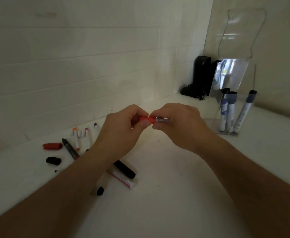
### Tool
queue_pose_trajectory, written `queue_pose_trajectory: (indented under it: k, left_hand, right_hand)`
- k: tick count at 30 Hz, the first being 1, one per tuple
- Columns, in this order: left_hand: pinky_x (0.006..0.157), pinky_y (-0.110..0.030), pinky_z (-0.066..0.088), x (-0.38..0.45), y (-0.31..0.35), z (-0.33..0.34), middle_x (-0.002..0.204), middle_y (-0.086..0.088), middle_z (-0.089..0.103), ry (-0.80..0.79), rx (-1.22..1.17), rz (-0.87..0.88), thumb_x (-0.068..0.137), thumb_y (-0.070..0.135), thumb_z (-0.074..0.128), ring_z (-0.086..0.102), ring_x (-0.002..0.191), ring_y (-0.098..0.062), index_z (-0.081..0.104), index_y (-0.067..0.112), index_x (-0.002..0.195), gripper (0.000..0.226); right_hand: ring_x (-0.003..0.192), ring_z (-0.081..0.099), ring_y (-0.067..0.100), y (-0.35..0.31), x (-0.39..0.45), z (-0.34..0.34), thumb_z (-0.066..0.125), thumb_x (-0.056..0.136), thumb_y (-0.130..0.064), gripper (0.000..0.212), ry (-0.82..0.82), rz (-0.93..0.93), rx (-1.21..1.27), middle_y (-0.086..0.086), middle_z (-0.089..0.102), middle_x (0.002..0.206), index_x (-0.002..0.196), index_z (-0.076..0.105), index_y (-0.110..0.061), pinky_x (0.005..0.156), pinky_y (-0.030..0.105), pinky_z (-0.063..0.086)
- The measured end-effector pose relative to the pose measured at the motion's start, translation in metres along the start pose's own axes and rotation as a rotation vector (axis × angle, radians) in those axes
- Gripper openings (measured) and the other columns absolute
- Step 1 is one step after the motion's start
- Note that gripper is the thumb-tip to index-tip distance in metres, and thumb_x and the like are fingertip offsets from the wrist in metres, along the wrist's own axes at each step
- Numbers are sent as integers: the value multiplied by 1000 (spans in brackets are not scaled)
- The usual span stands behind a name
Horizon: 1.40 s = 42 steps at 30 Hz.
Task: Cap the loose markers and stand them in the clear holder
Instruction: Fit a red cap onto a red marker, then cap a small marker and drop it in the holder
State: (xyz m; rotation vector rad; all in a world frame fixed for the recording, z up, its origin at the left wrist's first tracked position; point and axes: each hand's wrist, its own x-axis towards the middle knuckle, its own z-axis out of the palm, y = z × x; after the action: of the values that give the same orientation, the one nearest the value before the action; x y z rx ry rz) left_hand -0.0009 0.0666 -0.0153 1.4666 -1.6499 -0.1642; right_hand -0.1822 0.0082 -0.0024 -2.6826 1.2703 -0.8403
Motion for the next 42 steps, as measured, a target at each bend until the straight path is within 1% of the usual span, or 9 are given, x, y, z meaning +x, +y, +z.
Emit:
queue_pose_trajectory:
  k: [8, 13, 16, 23, 27, 31, 35, 39, 42]
  left_hand:
    - [77, -9, 49, 13, 48, -5, 92, 25, 74, 59, -96, 157, 92, 30, 70, 67, 87, 6, 74, 39, 111, 22]
    - [79, -4, 45, 15, 94, 20, 103, 24, 70, 21, -192, 208, 98, 25, 62, 64, 94, 3, 59, 39, 135, 40]
    - [77, -6, 46, 11, 104, 49, 107, 21, 69, -37, -197, 219, 97, 20, 62, 62, 94, 3, 68, 35, 123, 31]
    - [77, -5, 43, -10, 92, 88, 106, 23, 66, -190, -93, 264, 94, 17, 62, 59, 95, 4, 73, 36, 107, 26]
    - [78, -8, 45, -12, 81, 79, 104, 21, 68, -186, -80, 251, 93, 15, 63, 59, 96, 2, 75, 35, 104, 25]
    - [81, -3, 39, -3, 62, 46, 101, 19, 71, -136, 2, 299, 92, 14, 66, 61, 99, 3, 78, 31, 98, 21]
    - [84, -18, 46, 13, 17, -5, 96, 21, 70, -15, 120, 179, 91, 18, 69, 61, 89, 2, 78, 33, 94, 18]
    - [81, -20, 47, 23, -37, -62, 102, 16, 69, 52, 171, -120, 94, 22, 65, 62, 90, -2, 77, 34, 100, 19]
    - [70, -19, 45, 23, -74, -94, 105, 9, 68, 51, 253, -281, 95, 24, 61, 62, 83, -6, 74, 35, 106, 21]
  right_hand:
    - [83, 51, 11, 17, -13, -68, 63, 95, -39, 11, 102, -94, -65, -14, 62, 82, 102, 71, -36, 80, 36, 46]
    - [82, 56, 0, 37, -17, -140, 66, 96, -24, 19, 399, 42, 40, -13, 61, 93, 115, 69, -24, 76, 11, 40]
    - [90, 62, 10, 67, -20, -158, 65, 97, -24, 24, 535, 218, 102, -7, 64, 104, 121, 63, -24, 81, 23, 50]
    - [66, 63, 16, 126, -35, -118, 53, 102, -25, 50, 278, 291, -120, 5, 66, 98, 145, 31, -36, 54, 26, 49]
    - [80, 60, 23, 140, -38, -110, 39, 107, -30, 33, 184, 289, -171, 3, 67, 89, 132, 60, -27, 71, 34, 51]
    - [107, 58, 31, 142, -37, -108, 44, 105, -29, 34, 202, 244, -238, 9, 65, 125, 133, 62, -22, 99, 43, 45]
    - [103, 55, 38, 109, -38, -97, 59, 94, -14, 33, 562, 114, -278, 14, 58, 115, 126, 67, -16, 88, 40, 45]
    - [84, 49, -1, 52, -23, -52, 65, 92, -15, 32, 384, 16, -20, -4, 53, 108, 123, 65, -22, 76, 13, 35]
    - [78, 51, -2, 16, -4, -4, 64, 93, -24, 31, 213, 2, 101, -14, 53, 101, 121, 62, -36, 72, 12, 36]
